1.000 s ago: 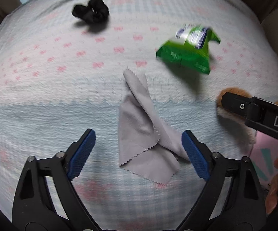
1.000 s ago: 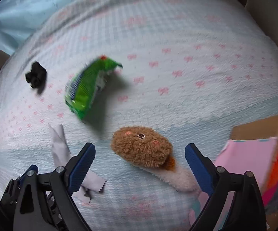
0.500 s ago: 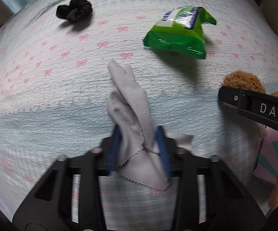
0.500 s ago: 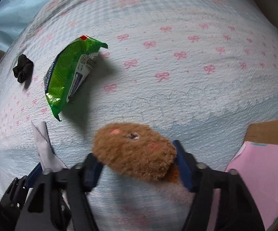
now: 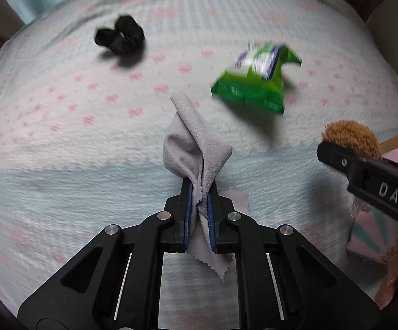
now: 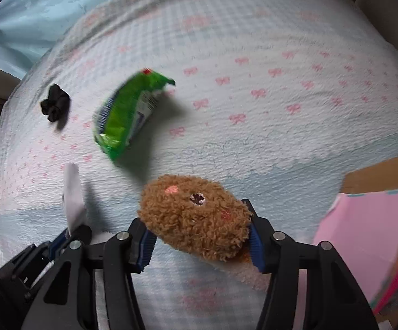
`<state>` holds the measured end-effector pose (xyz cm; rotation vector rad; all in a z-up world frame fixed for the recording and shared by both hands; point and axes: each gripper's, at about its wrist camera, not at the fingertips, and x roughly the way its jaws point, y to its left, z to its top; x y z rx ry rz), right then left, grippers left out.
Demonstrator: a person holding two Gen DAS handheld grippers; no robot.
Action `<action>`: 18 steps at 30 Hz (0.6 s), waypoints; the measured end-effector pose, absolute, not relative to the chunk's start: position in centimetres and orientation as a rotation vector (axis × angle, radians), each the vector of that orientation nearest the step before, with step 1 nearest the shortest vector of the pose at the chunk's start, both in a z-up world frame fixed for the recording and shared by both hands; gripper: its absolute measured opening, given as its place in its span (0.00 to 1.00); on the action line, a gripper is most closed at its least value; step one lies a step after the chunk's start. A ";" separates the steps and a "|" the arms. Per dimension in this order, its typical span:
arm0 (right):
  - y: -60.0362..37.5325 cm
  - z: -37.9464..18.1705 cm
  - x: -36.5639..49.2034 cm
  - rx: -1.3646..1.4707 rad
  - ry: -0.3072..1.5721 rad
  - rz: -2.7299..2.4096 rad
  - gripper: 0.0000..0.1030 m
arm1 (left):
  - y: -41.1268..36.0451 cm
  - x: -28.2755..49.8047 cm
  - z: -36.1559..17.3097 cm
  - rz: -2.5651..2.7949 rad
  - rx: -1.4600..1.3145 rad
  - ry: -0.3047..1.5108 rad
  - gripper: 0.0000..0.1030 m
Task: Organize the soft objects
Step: 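Grasp the grey cloth with the left tool while the right tool grasps the brown fuzzy toy, then carry cloth and toy into the cardboard box and open both tools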
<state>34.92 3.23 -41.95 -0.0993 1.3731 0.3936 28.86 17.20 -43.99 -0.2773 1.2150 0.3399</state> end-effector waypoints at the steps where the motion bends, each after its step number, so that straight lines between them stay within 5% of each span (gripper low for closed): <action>1: 3.3 -41.2 34.7 -0.104 1.358 0.397 0.50 | 17.3 28.7 -43.1 0.340 -0.275 1.201 0.08; 18: 0.7 -20.9 28.0 -0.010 1.094 0.423 0.50 | 16.3 20.8 -23.7 0.285 -0.239 0.959 0.08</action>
